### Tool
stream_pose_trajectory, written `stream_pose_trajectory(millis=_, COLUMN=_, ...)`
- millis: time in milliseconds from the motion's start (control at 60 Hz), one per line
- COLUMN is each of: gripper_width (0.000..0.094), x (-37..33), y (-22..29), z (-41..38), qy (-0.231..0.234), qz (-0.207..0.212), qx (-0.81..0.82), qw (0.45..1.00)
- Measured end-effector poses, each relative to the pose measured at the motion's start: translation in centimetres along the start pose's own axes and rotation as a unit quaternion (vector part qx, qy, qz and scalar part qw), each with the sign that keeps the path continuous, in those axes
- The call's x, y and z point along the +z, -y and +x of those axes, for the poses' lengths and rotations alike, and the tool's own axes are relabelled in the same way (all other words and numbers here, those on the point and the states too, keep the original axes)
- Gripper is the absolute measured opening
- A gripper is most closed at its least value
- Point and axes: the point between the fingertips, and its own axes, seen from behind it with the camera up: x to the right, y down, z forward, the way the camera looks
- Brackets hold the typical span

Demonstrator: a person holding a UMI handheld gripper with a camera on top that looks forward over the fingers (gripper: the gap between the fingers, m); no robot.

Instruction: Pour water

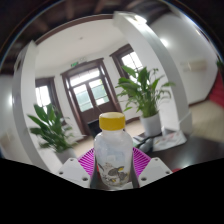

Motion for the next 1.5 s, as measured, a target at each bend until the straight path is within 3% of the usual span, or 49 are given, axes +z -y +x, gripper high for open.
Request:
stream_pose_trajectory(millis=233, gripper_width=0.0480, x=1.2, y=0.0, z=13.2, qy=-0.150, qz=-0.027, qx=-0.157, qw=0.976)
stream_pose_trajectory(millis=467, gripper_width=0.0482, x=1.4, y=-4.6, z=22.2, qy=-0.214, qz=-0.053, qx=-0.127, qw=0.967)
stream_pose_trajectory(millis=633, gripper_width=0.0490, x=2.5, y=-8.9, z=24.4, qy=-0.209, qz=-0.084, qx=-0.117, qw=0.967)
stream_pose_trajectory(millis=750, gripper_width=0.0496, x=2.6, y=-8.9, z=24.2, qy=-0.197, qz=-0.063, qx=-0.119, qw=0.971)
stream_pose_trajectory(millis=983, gripper_width=0.0591, x=2.7, y=-9.3, z=24.2, qy=-0.192, qz=-0.070, qx=-0.121, qw=0.971)
stream_pose_trajectory(millis=1083, gripper_width=0.0693, x=2.2, y=-9.7, z=24.4, qy=-0.194, qz=-0.084, qx=-0.138, qw=0.968)
stream_pose_trajectory(millis=1333, gripper_width=0.0702, x=-4.5, y=-12.0, z=22.7, qy=-0.191, qz=-0.115, qx=-0.152, qw=0.963)
stream_pose_trajectory(millis=1500, gripper_width=0.0702, x=-10.0, y=-13.4, z=19.2, qy=-0.162, qz=-0.131, qx=-0.149, qw=0.967)
